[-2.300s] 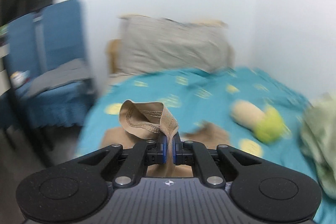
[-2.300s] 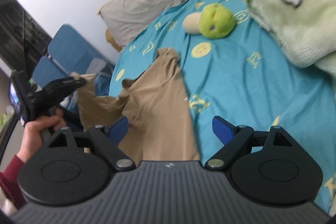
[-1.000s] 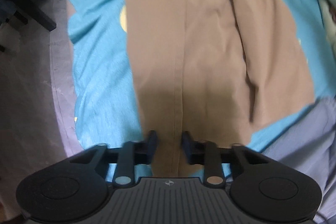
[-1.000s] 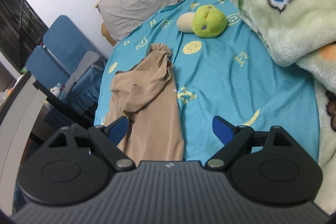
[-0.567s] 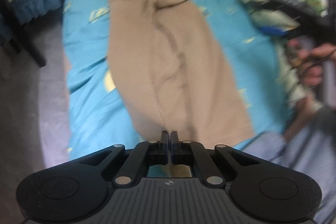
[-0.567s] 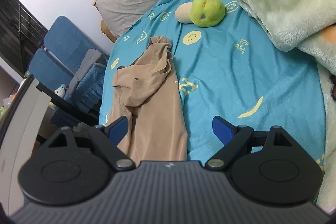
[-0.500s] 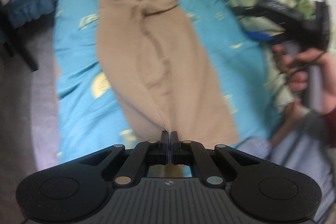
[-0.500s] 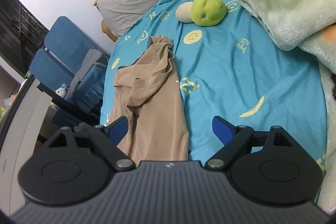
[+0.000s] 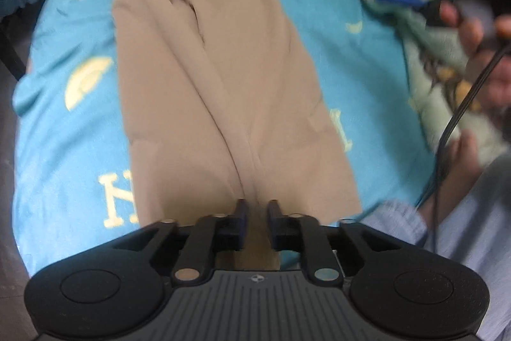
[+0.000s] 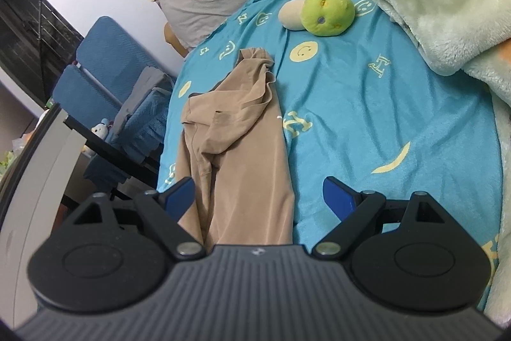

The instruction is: Fold clothes

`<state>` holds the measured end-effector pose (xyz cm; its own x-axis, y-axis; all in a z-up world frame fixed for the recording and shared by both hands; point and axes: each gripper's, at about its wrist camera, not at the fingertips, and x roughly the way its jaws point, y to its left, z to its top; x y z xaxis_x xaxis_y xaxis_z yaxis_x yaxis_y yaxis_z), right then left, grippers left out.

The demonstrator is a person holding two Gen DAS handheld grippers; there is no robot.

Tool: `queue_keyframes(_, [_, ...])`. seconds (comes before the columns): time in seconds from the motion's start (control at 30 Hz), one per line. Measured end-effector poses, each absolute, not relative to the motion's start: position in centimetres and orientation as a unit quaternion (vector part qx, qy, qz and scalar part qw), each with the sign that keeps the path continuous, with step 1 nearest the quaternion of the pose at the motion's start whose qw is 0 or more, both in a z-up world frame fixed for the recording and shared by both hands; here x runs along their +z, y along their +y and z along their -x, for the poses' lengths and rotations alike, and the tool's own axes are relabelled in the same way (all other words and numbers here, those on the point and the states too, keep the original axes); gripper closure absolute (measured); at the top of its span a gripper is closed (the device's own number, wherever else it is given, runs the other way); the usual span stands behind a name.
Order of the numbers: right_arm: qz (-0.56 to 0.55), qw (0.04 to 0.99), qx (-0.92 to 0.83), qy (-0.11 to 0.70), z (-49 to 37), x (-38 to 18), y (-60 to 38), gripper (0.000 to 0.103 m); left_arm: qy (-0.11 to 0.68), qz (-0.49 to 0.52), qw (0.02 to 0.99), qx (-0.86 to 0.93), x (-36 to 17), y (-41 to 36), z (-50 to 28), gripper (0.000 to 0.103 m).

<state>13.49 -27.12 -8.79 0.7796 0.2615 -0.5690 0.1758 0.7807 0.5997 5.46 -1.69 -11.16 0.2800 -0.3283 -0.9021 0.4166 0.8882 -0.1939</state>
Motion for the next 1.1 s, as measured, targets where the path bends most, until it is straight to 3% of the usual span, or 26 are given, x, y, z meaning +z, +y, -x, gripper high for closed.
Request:
queue_keyframes(0.07, [-0.337, 0.884, 0.028, 0.324, -13.5, -8.7, -27.2, 0.015, 0.516, -0.035, 0.825, -0.228, -8.9, -1.2, -5.5, 0.053])
queue_keyframes(0.13, [-0.344, 0.884, 0.034, 0.315, -13.5, -8.6, -27.1, 0.015, 0.470, -0.037, 0.856, -0.214, -7.0, -0.9, -6.0, 0.038])
queue_keyframes(0.27, [-0.340, 0.889, 0.046, 0.304, -13.6, -8.4, -26.7, 0.015, 0.376, -0.043, 0.907, -0.184, -4.3, -1.5, -7.8, 0.018])
queue_keyframes(0.37, [-0.335, 0.894, 0.054, 0.294, -13.5, -8.4, -26.3, 0.015, 0.332, 0.004, 0.929, -0.160, -4.5, -1.7, -10.2, 0.011])
queue_keyframes(0.57, [-0.317, 0.904, 0.054, 0.282, -15.8, -8.6, -25.6, 0.014, 0.288, 0.037, 0.952, -0.096, -7.5, -0.1, -11.6, 0.006])
queue_keyframes(0.9, [-0.283, 0.909, 0.004, 0.305, -32.8, -13.3, -25.3, 0.020, 0.265, 0.042, 0.960, -0.077, -11.8, 2.3, -14.1, 0.005])
queue_keyframes(1.0, [-0.263, 0.907, -0.020, 0.328, -36.8, -15.6, -25.5, 0.025, 0.260, 0.045, 0.960, -0.088, -12.9, 2.6, -15.1, 0.005])
queue_keyframes(1.1, [-0.255, 0.903, -0.027, 0.346, -39.3, -17.2, -25.5, 0.037, 0.270, 0.052, 0.957, -0.092, -14.0, 2.9, -16.2, 0.005])
